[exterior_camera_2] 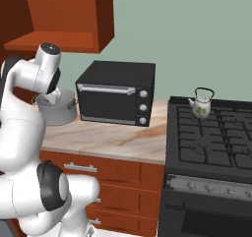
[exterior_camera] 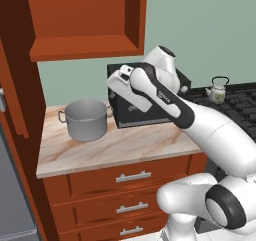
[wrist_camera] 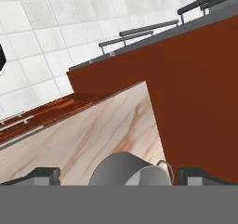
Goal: Pick the kettle from the cabinet and place it on a stove burner. Then pick the pot from the counter and place it on another stove burner. Finally, turn both burners on.
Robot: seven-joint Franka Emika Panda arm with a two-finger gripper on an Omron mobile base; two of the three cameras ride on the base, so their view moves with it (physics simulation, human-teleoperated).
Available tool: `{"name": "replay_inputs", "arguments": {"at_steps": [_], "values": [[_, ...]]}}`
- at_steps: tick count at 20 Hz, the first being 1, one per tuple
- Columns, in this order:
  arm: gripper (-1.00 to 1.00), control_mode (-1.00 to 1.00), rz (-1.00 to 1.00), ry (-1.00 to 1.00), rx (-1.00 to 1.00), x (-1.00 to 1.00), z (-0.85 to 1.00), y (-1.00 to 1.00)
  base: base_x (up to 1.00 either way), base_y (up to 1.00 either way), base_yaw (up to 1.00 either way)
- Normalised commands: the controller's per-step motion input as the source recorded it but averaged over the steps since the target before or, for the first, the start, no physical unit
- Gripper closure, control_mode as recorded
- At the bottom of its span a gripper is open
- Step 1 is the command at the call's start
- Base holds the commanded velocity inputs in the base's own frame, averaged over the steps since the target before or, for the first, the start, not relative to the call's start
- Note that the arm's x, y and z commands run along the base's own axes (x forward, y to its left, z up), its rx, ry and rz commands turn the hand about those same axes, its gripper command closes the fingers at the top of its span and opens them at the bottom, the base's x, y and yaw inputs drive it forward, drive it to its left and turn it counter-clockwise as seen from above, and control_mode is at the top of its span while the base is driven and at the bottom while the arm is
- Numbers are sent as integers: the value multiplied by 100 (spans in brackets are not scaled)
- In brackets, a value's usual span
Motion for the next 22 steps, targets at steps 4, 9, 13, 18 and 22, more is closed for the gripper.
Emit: {"name": "replay_inputs", "arguments": {"at_steps": [4, 9, 13, 18, 22], "values": [[-100, -100, 0, 1, -9, 36, -10, 4, 0, 0, 0], [-100, -100, 0, 3, -10, 35, -14, 5, 0, 0, 0], [-100, -100, 0, 2, -8, 23, -15, 11, 0, 0, 0], [-100, -100, 0, 0, -5, 13, -15, 17, 0, 0, 0], [-100, -100, 0, 0, -8, 7, -22, 16, 0, 0, 0]]}}
